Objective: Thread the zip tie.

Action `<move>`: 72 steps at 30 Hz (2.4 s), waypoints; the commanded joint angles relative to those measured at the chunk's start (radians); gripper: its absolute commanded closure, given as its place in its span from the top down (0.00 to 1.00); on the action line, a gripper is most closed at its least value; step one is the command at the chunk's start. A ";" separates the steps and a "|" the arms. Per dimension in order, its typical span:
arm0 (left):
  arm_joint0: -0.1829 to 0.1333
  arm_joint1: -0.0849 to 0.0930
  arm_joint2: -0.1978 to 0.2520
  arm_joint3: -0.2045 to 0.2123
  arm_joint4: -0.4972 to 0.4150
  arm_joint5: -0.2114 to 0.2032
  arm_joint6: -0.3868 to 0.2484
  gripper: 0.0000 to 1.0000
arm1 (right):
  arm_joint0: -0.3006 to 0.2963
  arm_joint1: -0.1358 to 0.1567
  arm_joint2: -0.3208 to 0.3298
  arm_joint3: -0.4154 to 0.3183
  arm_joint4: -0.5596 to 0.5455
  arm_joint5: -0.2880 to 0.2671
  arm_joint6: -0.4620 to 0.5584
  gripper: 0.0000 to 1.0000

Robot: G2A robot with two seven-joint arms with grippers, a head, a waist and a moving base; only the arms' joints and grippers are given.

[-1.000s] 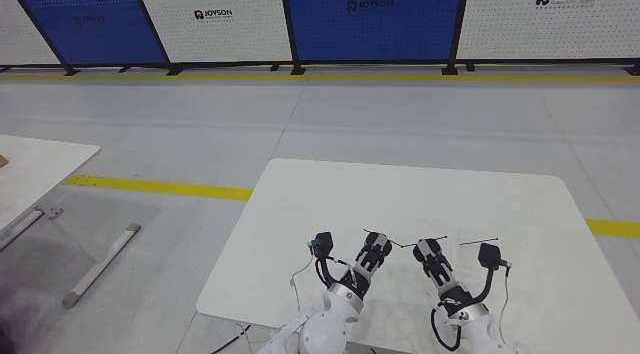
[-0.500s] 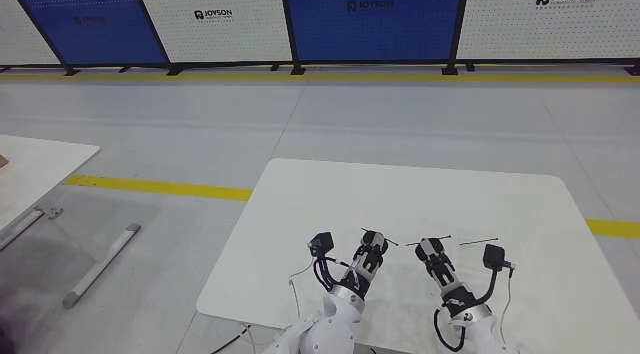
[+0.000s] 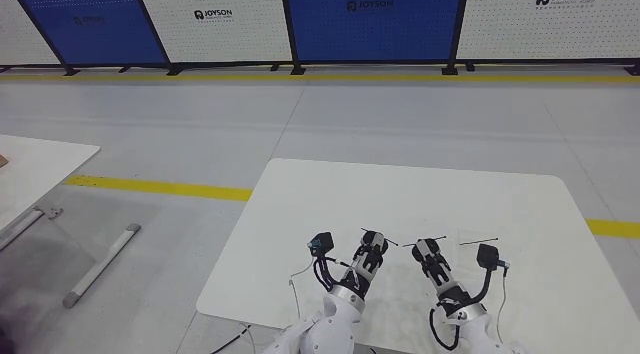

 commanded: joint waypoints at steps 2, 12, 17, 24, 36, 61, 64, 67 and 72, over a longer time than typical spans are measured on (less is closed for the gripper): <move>0.000 0.000 0.000 0.000 0.000 0.000 0.000 0.00 | 0.000 0.000 0.000 0.000 0.000 0.001 0.000 0.00; 0.000 0.000 0.000 0.000 0.000 0.000 0.000 0.00 | 0.010 -0.004 -0.008 -0.002 -0.005 0.021 0.009 0.00; 0.000 0.000 0.000 0.000 0.000 0.000 0.000 0.00 | 0.016 -0.006 -0.012 0.002 -0.008 0.030 0.012 0.00; 0.000 0.000 0.000 0.000 0.000 0.000 0.000 0.00 | 0.017 -0.008 -0.012 0.002 -0.005 0.019 0.012 0.00; 0.000 0.000 0.000 0.000 0.000 0.000 0.000 0.00 | 0.021 -0.010 -0.013 0.005 -0.015 0.032 0.018 0.00; 0.000 0.000 0.000 0.000 0.000 0.000 0.000 0.00 | 0.024 -0.016 -0.015 0.019 0.020 0.006 0.029 0.00; 0.000 0.000 -0.002 -0.003 -0.005 -0.009 -0.006 0.00 | 0.024 -0.016 -0.015 0.019 0.020 0.006 0.029 0.00; 0.006 -0.002 -0.005 -0.012 -0.026 -0.037 -0.011 0.00 | 0.024 -0.016 -0.016 0.019 0.022 0.006 0.027 0.00; 0.015 -0.003 -0.016 -0.019 -0.067 -0.070 -0.024 0.00 | 0.022 -0.018 -0.019 0.023 0.033 -0.023 0.020 0.00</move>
